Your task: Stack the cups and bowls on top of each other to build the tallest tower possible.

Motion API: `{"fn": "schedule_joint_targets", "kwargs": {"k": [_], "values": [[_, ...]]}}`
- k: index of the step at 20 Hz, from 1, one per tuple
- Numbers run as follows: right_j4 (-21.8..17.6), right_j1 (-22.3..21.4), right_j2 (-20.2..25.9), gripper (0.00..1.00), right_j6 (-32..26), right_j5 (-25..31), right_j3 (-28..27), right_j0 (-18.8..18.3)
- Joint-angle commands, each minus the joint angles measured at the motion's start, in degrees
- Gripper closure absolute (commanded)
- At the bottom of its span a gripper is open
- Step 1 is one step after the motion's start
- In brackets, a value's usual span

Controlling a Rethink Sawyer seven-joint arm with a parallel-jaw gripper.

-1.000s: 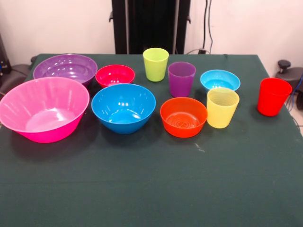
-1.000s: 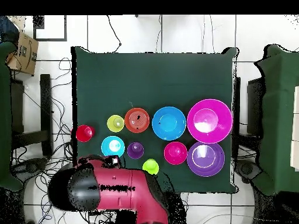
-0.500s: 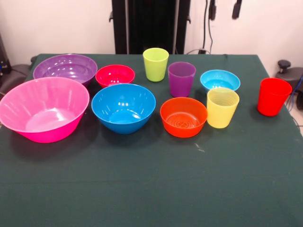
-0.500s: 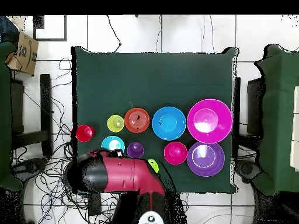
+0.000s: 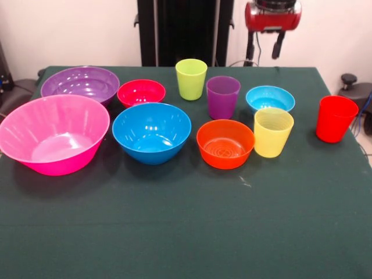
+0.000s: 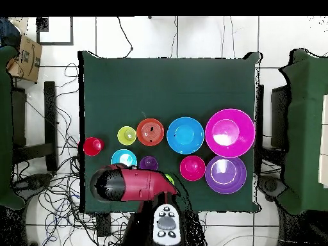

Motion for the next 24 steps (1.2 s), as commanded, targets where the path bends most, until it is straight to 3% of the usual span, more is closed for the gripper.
{"fn": "schedule_joint_targets", "kwargs": {"k": [1,8,24], "values": [[-3.43,6.69,2.64,0.00,6.45,-5.74,-0.90,-0.35],[-2.73,8.82,1.61,0.00,5.63,-3.98,-4.66,0.03],[-3.05,3.09,-0.01,0.00,3.31,5.40,-6.62,-0.03]]}}
